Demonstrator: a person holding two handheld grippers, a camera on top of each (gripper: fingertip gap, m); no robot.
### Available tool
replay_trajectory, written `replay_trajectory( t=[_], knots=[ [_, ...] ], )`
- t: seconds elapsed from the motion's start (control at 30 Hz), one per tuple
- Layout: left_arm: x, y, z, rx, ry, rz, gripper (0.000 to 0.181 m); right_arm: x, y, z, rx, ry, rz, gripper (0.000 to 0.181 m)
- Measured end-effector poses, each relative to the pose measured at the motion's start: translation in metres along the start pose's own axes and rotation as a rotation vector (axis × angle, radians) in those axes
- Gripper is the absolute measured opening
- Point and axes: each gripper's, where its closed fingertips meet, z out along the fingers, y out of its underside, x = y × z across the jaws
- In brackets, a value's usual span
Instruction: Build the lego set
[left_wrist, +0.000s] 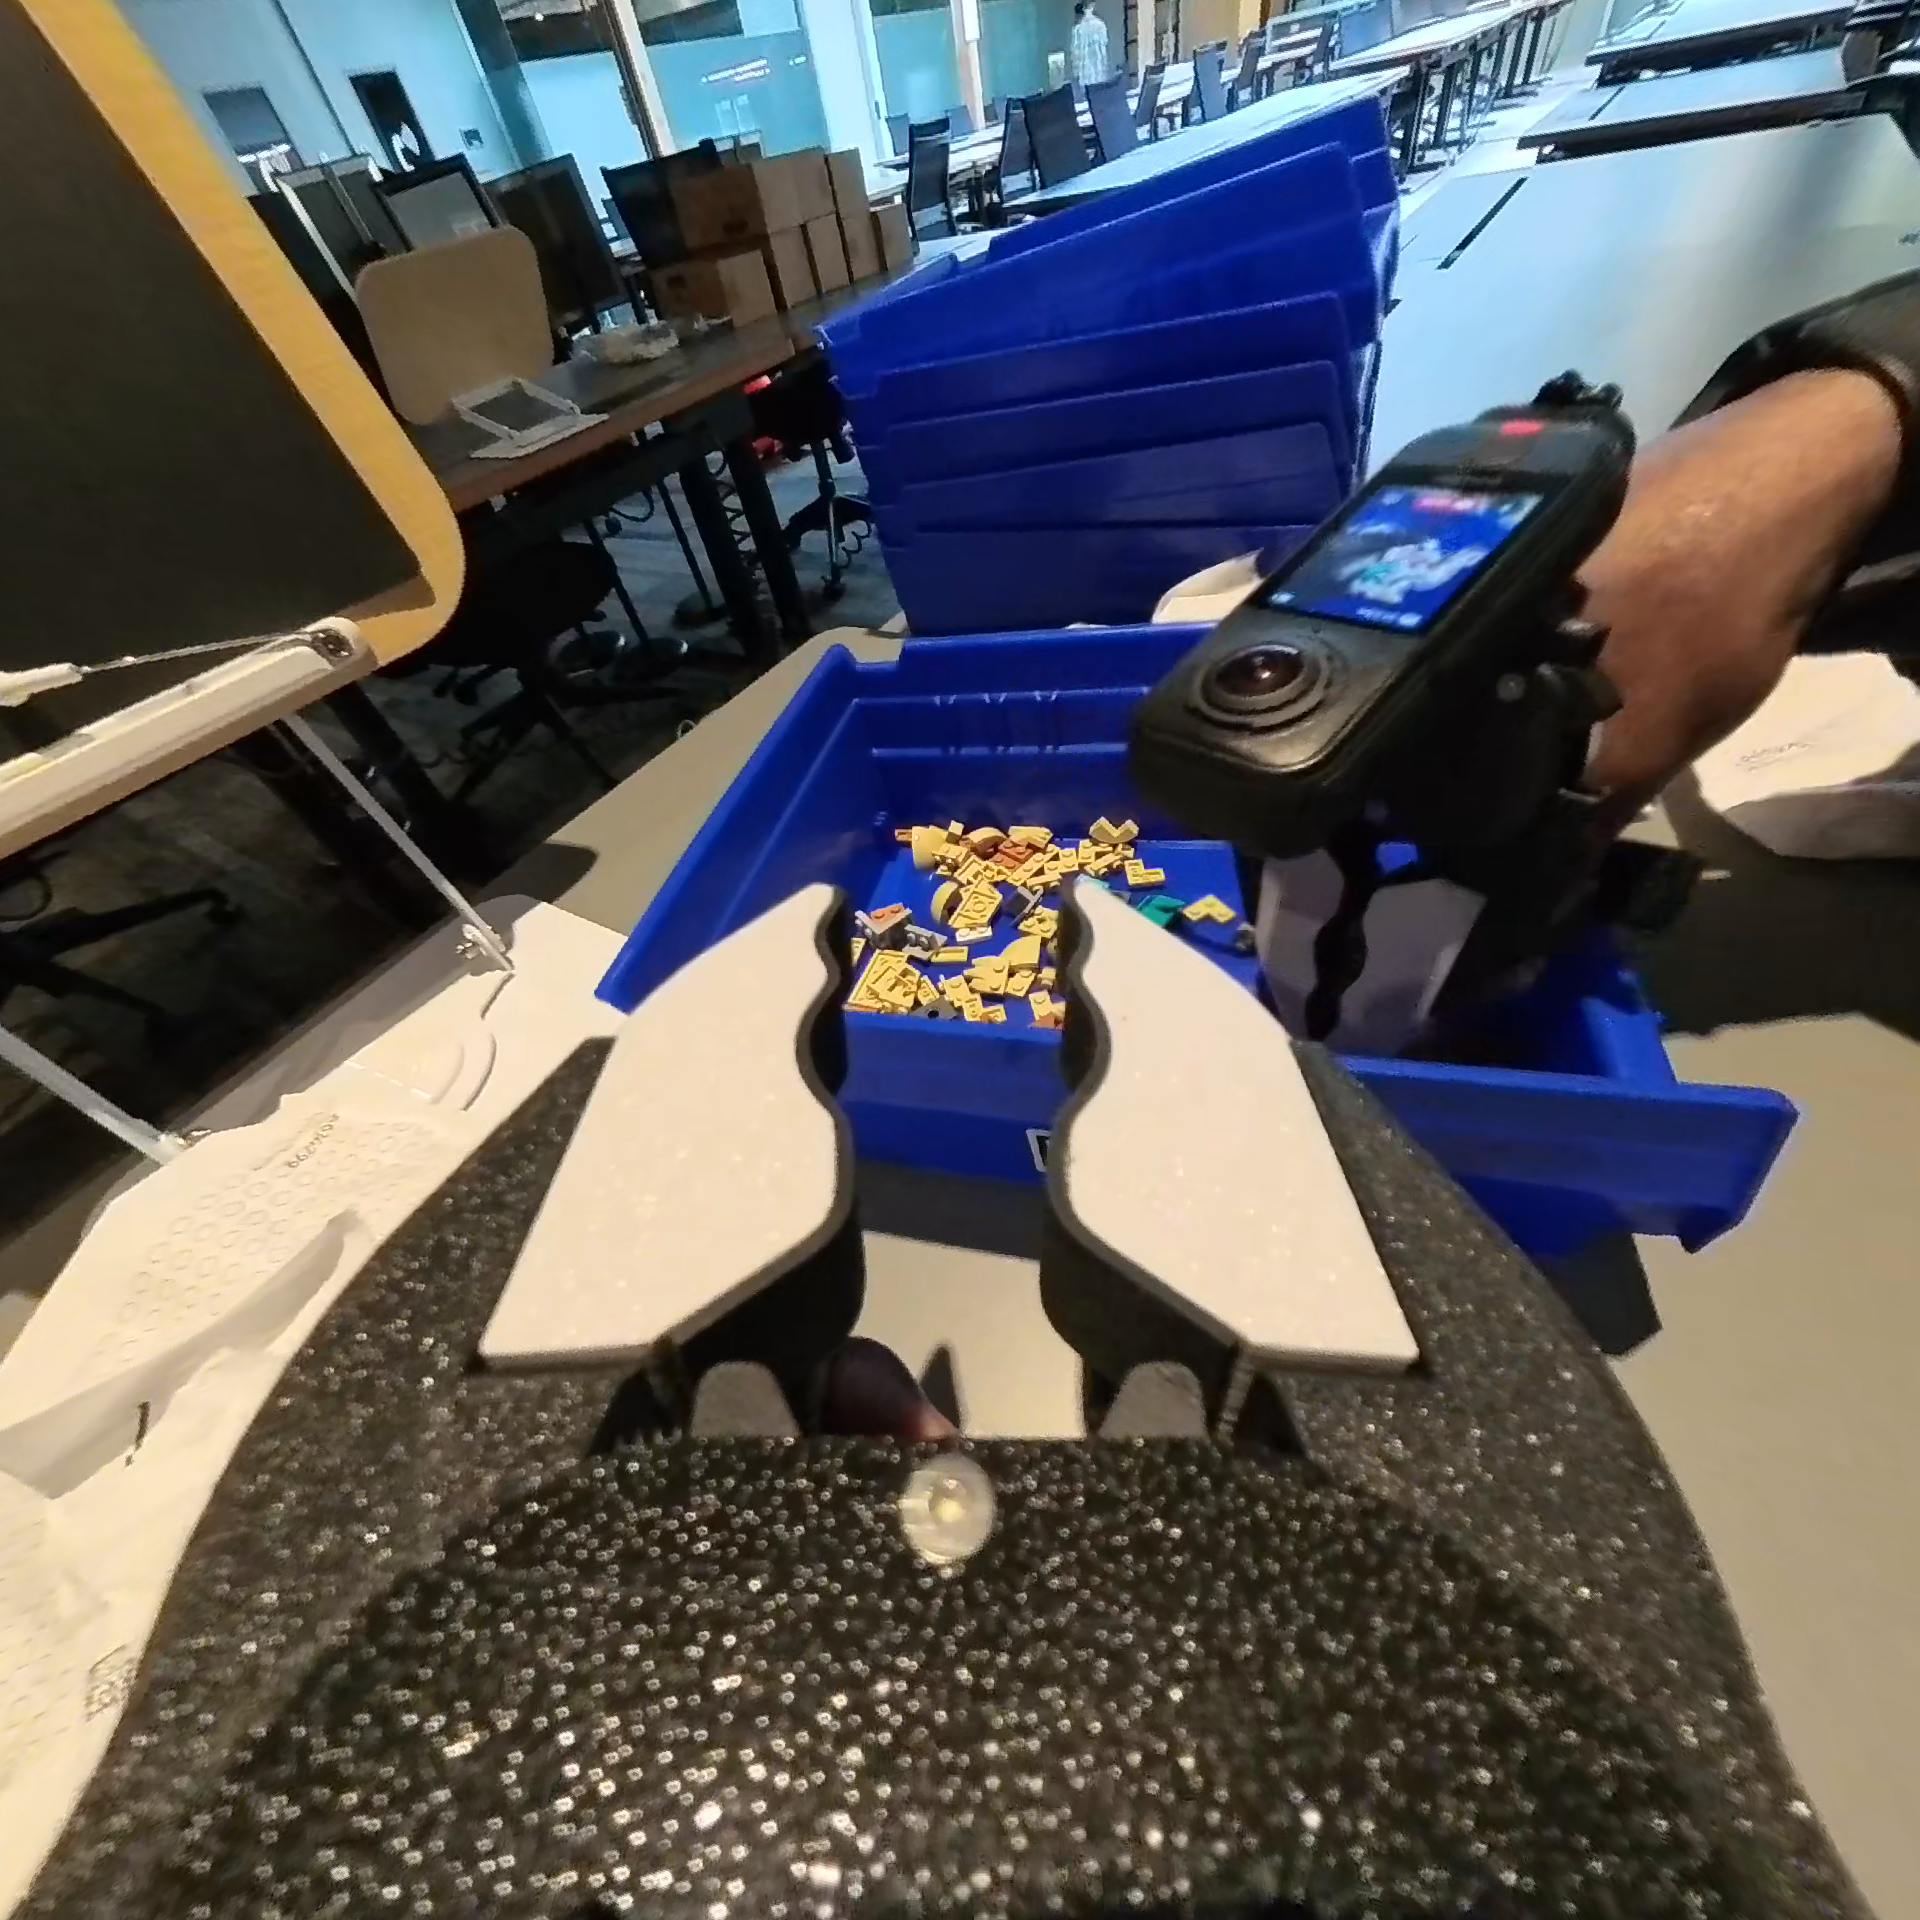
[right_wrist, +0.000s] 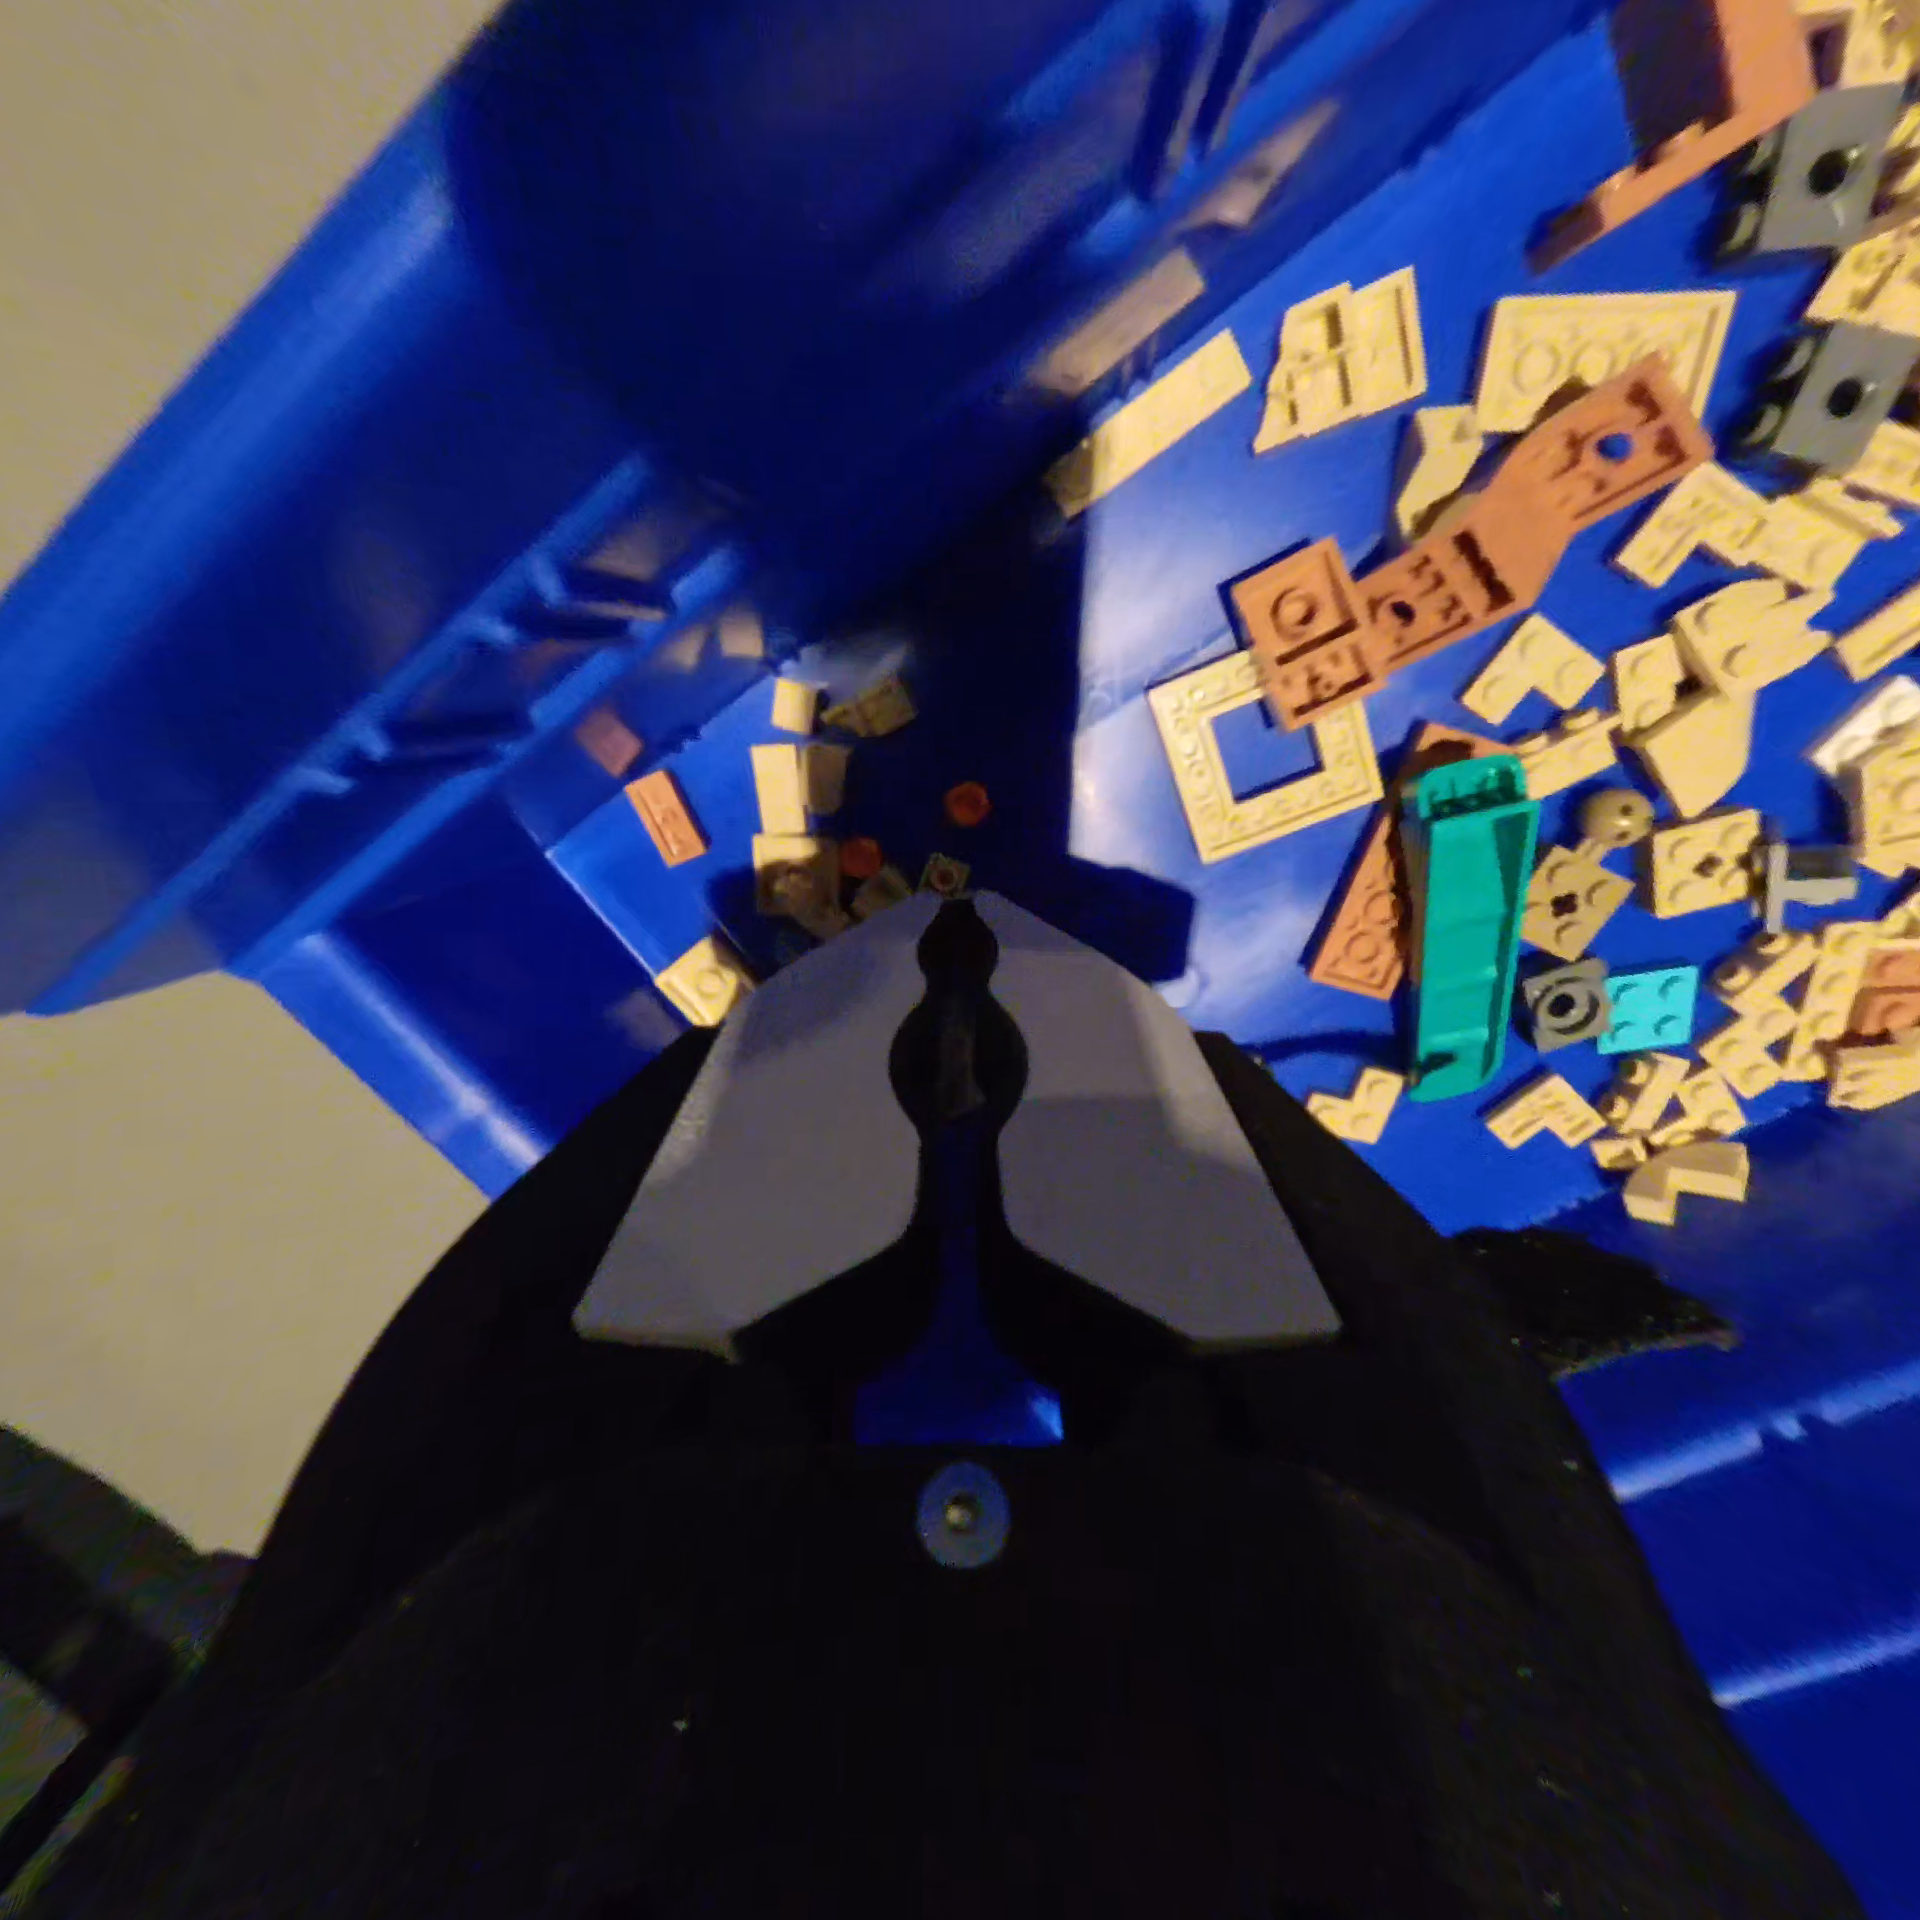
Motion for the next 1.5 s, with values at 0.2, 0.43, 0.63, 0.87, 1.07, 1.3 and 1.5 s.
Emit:
replay_trajectory(
  t=[0.2,0.43,0.63,0.87,1.07,1.3,1.5],
  knots=[
    [0.001,-0.002,-0.001,0.004,-0.003,0.004,0.036,0.05,-0.001,-0.035,0.104,0.223,0.169,0.003],
    [0.0,0.005,0.006,-0.013,-0.024,0.045,0.037,0.114,0.028,-0.052,-0.042,0.666,0.232,0.004],
    [0.01,0.011,0.011,-0.056,0.0,0.109,0.038,0.113,0.032,-0.066,0.028,0.676,0.314,0.01],
    [0.01,0.008,0.006,-0.089,0.03,0.099,0.039,0.105,0.03,-0.122,0.279,0.702,0.426,0.015],
    [0.008,-0.01,0.021,-0.218,0.054,0.267,0.039,0.116,0.015,-0.153,0.406,0.689,0.435,0.016],
    [0.015,-0.02,0.057,-0.305,0.117,0.361,0.04,0.128,0.01,-0.157,0.488,0.611,0.445,0.02],
    [0.028,-0.017,0.089,-0.373,0.232,0.493,0.04,0.14,0.014,-0.165,0.598,0.55,0.464,0.021]
  ],
)
